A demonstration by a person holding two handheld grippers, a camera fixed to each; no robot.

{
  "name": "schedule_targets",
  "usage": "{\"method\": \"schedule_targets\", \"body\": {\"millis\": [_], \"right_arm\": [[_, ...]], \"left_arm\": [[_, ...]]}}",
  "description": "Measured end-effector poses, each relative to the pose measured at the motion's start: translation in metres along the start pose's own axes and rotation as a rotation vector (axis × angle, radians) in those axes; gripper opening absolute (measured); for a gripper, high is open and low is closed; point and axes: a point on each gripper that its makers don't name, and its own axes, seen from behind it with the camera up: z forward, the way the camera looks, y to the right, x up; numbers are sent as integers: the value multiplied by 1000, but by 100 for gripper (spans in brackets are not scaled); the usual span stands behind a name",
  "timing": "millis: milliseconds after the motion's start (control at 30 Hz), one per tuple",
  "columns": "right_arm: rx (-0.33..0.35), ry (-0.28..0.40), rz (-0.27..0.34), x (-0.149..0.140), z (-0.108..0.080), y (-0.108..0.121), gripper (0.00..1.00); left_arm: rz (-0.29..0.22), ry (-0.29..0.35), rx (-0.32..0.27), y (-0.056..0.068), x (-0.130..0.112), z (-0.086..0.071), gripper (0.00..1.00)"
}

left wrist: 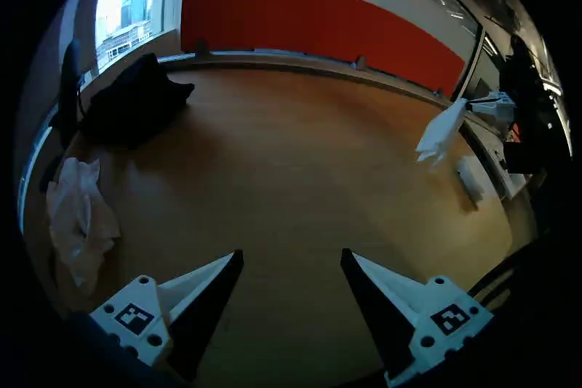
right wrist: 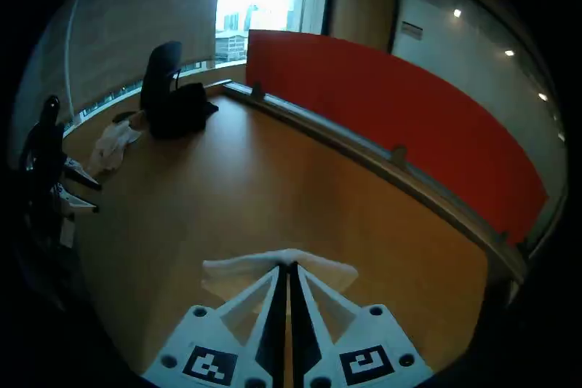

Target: Fold towel

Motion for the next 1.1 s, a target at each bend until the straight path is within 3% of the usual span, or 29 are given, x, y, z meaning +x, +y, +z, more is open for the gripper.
{"method": "schedule_targets", "body": {"millis": [600, 1100], "right_arm": [[-113, -60, 37, -47, -45, 99, 4], [-197, -111, 65, -80, -73, 159, 4]], "left_arm": [[26, -23, 5, 15, 1, 4, 100], [51, -32, 7, 26, 8, 10, 100]]}}
